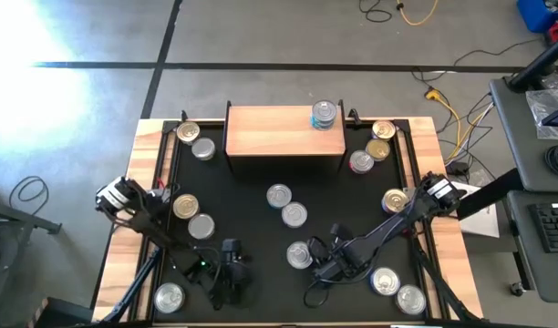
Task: Stack canned seafood by type on shelf
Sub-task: Put the bottom green tuna can on the shelf
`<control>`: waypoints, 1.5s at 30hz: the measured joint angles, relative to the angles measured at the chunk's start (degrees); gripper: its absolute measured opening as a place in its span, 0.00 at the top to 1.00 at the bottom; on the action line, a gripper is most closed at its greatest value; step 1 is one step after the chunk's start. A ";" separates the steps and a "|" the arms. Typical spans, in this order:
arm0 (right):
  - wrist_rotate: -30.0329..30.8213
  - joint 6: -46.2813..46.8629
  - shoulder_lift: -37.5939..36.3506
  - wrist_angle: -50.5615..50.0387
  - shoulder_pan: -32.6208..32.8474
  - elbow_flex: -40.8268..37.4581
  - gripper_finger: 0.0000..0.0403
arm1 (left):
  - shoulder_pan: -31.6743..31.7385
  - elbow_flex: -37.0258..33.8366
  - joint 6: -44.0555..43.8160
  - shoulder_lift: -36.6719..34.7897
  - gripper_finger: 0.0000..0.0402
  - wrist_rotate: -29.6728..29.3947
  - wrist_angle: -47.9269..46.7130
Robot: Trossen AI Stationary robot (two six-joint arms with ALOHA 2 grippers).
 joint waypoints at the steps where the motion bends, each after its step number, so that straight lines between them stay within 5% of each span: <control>1: 0.76 0.46 -0.04 -0.11 -0.05 0.05 0.97 | 0.69 0.02 0.61 -0.30 0.19 1.30 -0.04; 6: 3.34 2.56 -0.08 -0.88 -0.22 0.05 0.97 | 5.01 0.11 -1.43 -0.51 0.12 11.14 0.30; 10: 3.39 2.89 -0.08 -0.76 -0.31 0.03 0.97 | 5.37 -1.34 -2.65 -0.25 0.05 12.33 3.20; 26: -1.00 5.33 7.41 0.37 -1.27 1.59 0.97 | 4.24 -7.29 5.24 8.93 0.06 -6.86 35.07; 34: -1.05 2.08 9.81 3.89 -0.27 10.85 0.97 | 5.24 -4.66 16.04 14.68 0.06 -7.93 45.63; 45: 0.09 2.96 9.72 1.11 0.10 10.86 0.97 | 5.86 -4.67 17.80 15.50 0.05 -9.14 47.79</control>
